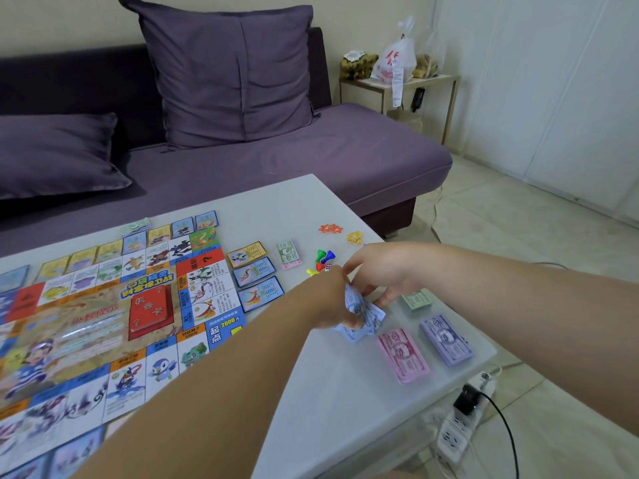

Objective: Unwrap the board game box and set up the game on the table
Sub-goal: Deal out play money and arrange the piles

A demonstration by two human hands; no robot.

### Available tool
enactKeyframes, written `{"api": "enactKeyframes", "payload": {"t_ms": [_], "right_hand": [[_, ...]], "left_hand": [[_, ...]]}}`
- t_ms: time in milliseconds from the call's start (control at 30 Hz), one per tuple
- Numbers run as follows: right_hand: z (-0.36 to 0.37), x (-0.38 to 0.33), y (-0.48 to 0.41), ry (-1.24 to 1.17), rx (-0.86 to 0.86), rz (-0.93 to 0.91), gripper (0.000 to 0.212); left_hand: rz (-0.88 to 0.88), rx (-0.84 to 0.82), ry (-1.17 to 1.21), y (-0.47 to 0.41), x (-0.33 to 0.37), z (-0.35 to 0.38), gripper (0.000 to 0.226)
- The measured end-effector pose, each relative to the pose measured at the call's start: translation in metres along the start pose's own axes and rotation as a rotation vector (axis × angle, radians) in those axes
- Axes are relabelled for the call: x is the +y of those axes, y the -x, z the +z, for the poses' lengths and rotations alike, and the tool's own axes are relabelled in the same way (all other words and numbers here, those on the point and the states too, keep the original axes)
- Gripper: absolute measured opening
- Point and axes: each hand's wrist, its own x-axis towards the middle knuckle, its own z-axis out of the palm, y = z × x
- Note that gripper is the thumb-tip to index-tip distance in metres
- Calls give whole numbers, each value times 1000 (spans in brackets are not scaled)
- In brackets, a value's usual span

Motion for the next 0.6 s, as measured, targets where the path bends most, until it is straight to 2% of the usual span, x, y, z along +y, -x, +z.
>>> {"api": "enactKeyframes", "payload": {"t_ms": [200, 367, 500, 600], "right_hand": [[5, 4, 5, 42, -5, -66, 32], [29, -4, 21, 33, 86, -241, 37], [50, -18, 46, -133, 164, -415, 45], [73, -32, 70, -265, 177, -523, 33]], "left_hand": [[28, 83, 171, 9, -13, 5, 58], [-16, 136, 391, 34, -31, -4, 47], [14, 185, 757, 70, -41, -18, 36], [43, 214, 929, 109, -49, -26, 29]]}}
